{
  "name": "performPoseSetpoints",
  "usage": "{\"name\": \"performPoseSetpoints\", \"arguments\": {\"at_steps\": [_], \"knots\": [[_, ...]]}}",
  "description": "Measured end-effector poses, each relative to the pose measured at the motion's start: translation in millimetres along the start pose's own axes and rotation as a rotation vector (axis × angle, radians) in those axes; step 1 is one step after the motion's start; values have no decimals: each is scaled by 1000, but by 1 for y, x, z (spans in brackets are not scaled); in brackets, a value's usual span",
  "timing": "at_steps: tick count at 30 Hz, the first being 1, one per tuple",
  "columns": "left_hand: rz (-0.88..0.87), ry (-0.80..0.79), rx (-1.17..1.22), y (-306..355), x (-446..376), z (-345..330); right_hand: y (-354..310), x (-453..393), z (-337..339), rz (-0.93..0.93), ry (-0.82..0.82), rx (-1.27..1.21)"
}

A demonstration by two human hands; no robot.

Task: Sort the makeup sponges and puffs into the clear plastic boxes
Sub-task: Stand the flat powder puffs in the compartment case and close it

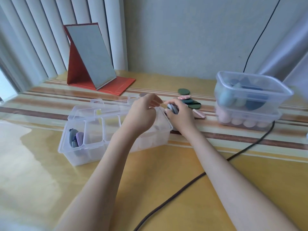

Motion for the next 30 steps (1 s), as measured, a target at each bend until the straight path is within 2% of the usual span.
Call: {"name": "performPoseSetpoints", "arguments": {"at_steps": [6, 9, 13, 17, 22, 26, 30], "knots": [[18, -12, 37, 0, 2, 1, 7, 6, 20, -46, 181, -185], [28, -13, 54, -1, 1, 1, 15, 6, 30, -83, 288, -355], [37, -11, 46, -1, 1, 2, 23, 6, 30, -190, 323, -566], [71, -13, 64, -6, -1, 3, 26, 4, 16, -313, 285, -845], [51, -49, 94, -4, -1, -1, -3, 3, 5, -247, 126, -1118], [-20, -103, 91, 4, 2, -5, -33, 4, -3, -161, -46, -1217], [-57, -47, 46, 10, 2, 0, -40, 5, -4, -158, -64, -1195]]}}
Point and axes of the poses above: each hand's wrist, its own x-axis away from the middle knuckle, its own z-axis out of the back of the hand, y = z × x, the point moved 10 cm from there along -x, towards the middle knuckle, and after that the axes turned 8 degrees about z, right-handed, at the moved point
